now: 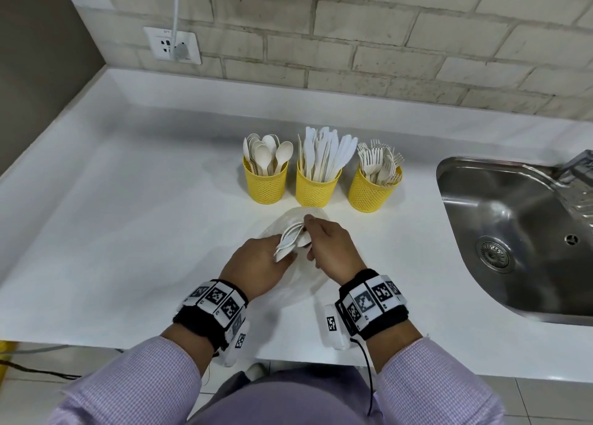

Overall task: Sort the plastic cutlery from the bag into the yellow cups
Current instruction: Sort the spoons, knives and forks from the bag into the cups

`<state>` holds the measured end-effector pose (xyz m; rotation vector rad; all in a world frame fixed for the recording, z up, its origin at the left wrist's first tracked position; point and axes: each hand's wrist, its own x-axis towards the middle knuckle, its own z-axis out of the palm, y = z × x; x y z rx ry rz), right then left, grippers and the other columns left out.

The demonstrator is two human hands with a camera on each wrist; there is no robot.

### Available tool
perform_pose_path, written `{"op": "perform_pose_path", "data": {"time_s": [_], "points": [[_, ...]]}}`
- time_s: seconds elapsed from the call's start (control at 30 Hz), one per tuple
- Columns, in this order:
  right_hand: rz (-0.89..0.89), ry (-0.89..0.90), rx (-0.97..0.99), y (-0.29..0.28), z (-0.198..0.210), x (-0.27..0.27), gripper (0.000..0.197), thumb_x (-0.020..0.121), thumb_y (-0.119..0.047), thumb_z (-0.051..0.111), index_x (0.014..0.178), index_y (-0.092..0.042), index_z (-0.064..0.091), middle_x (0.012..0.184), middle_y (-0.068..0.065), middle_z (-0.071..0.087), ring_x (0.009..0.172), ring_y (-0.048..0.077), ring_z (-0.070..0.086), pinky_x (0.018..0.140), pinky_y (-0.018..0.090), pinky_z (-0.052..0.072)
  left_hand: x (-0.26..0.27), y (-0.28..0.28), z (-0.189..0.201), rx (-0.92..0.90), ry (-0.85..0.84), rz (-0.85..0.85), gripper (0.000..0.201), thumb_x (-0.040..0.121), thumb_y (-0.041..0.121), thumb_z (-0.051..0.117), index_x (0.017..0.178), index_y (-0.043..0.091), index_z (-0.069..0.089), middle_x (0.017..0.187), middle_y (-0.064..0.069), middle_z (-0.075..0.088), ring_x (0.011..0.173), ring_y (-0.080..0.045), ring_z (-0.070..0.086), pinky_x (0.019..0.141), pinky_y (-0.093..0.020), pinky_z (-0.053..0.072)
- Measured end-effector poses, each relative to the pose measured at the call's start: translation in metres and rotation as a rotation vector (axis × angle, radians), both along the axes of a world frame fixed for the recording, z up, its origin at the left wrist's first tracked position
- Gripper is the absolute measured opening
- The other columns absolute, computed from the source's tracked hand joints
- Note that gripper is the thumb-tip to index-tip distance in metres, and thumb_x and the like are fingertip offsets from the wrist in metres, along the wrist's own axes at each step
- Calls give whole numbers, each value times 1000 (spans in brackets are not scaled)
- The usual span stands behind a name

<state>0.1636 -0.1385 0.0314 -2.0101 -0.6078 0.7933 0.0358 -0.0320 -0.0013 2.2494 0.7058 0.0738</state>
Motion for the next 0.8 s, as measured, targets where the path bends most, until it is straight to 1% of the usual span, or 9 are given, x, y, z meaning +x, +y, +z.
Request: {"op": "perform_pose_path", "data": {"time_s": [0.1, 0.23, 0.33, 0.43, 0.53, 0.6, 0.67, 0.73, 0.8], "points": [[-82, 63, 70, -1, -4, 2, 55, 103, -52, 31, 124, -18, 68, 119, 6, 69, 93, 27, 68, 93, 48, 55, 1, 0, 3, -73, 10, -6, 27, 100, 38, 60, 74, 37, 55, 78, 9, 66, 79, -17, 62, 68, -26, 44], [-99, 145, 88, -8, -11, 7, 63, 88, -66, 31, 136, -35, 57, 148, 1, 54, 119, 27, 62, 107, 53, 48, -5, 10, 7, -148, -12, 35, 22, 101, 40, 59, 84, 27, 66, 76, 7, 68, 70, -8, 63, 64, -23, 43], [-112, 119, 44, -14, -20, 12, 82, 79, -76, 29, 148, -37, 48, 154, -7, 49, 135, 23, 54, 118, 49, 37, -7, 18, 12, -373, -189, 187, 16, 101, 25, 60, 100, 25, 76, 87, 4, 76, 73, -12, 68, 74, -32, 57], [-78, 58, -31, -18, -21, 16, 68, 94, -63, 37, 152, -29, 44, 158, -5, 44, 141, 20, 47, 123, 43, 30, -4, 24, 31, -561, -424, 335, 22, 106, 21, 55, 104, 18, 76, 83, -4, 72, 73, -19, 64, 71, -34, 58], [19, -97, -156, -21, -28, 20, 53, 105, -37, 46, 154, -18, 41, 160, 3, 41, 146, 22, 39, 122, 35, 27, 1, 32, 56, -792, -628, 371, 24, 108, 26, 52, 104, 14, 73, 64, -3, 43, 55, -15, 44, 61, -30, 50], [103, -183, -205, -22, -32, 20, 57, 104, -33, 50, 155, -12, 37, 162, 8, 38, 147, 25, 38, 122, 40, 29, 4, 36, 74, -1019, -761, 369, 21, 107, 26, 52, 104, 15, 69, 67, -1, 22, 53, -12, 27, 56, -26, 39], [149, -204, -232, -22, -35, 18, 63, 103, -32, 53, 157, -10, 32, 162, 10, 34, 147, 27, 36, 121, 43, 29, 8, 39, 87, -1154, -822, 338, 11, 105, 24, 56, 105, 18, 65, 69, 0, 16, 52, -11, 22, 54, -24, 34], [101, -238, -205, -21, -34, 16, 66, 100, -31, 57, 157, -10, 32, 157, 11, 37, 142, 29, 43, 118, 43, 35, 13, 39, 95, -1198, -819, 283, 10, 98, 17, 62, 107, 20, 63, 68, 1, 19, 51, -10, 25, 53, -24, 33], [-32, -348, -82, -20, -24, 13, 57, 97, -24, 59, 150, -10, 43, 137, 9, 46, 120, 26, 57, 108, 41, 44, 15, 38, 98, -1190, -777, 220, 21, 92, 13, 61, 111, 20, 61, 67, 1, 22, 51, -11, 26, 54, -26, 34]]}}
